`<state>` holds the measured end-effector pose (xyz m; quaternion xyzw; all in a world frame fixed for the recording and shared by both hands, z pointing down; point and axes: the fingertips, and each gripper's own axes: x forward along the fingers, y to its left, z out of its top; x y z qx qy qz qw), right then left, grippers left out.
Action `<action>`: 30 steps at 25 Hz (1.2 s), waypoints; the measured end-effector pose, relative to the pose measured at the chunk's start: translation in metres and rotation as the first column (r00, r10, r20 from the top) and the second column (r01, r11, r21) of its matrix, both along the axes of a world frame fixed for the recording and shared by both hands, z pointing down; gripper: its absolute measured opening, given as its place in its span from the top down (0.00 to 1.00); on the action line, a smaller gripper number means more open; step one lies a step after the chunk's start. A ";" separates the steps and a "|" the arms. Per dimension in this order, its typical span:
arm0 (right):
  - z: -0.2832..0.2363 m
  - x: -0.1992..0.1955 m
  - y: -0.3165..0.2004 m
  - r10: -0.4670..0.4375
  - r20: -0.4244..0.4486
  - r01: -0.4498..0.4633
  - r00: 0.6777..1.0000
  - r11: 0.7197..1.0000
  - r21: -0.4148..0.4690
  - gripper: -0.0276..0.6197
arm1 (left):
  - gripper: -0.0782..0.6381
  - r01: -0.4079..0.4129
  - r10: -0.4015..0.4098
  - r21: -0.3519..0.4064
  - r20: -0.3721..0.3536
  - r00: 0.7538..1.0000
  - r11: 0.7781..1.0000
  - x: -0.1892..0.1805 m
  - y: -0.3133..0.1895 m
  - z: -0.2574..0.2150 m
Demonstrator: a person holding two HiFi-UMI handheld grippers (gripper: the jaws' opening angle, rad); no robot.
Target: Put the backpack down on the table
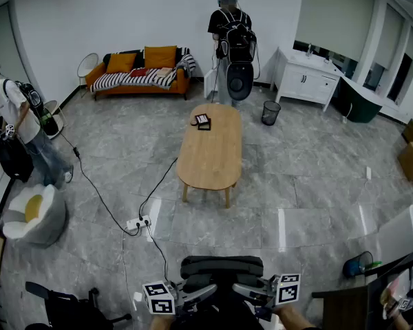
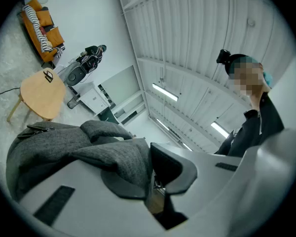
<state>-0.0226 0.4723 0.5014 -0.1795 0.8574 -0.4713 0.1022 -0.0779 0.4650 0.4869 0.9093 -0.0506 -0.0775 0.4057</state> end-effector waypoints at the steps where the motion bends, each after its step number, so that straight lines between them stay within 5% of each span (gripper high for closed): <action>1: -0.001 0.000 0.002 0.000 -0.003 0.000 1.000 1.000 0.003 0.82 | 0.82 -0.004 0.004 0.008 0.000 1.000 1.000 0.000 0.002 0.000; 30: -0.006 -0.003 -0.002 -0.034 0.048 0.035 0.998 0.999 -0.025 0.81 | 0.82 -0.018 0.018 0.004 0.018 1.000 1.000 -0.005 -0.002 -0.010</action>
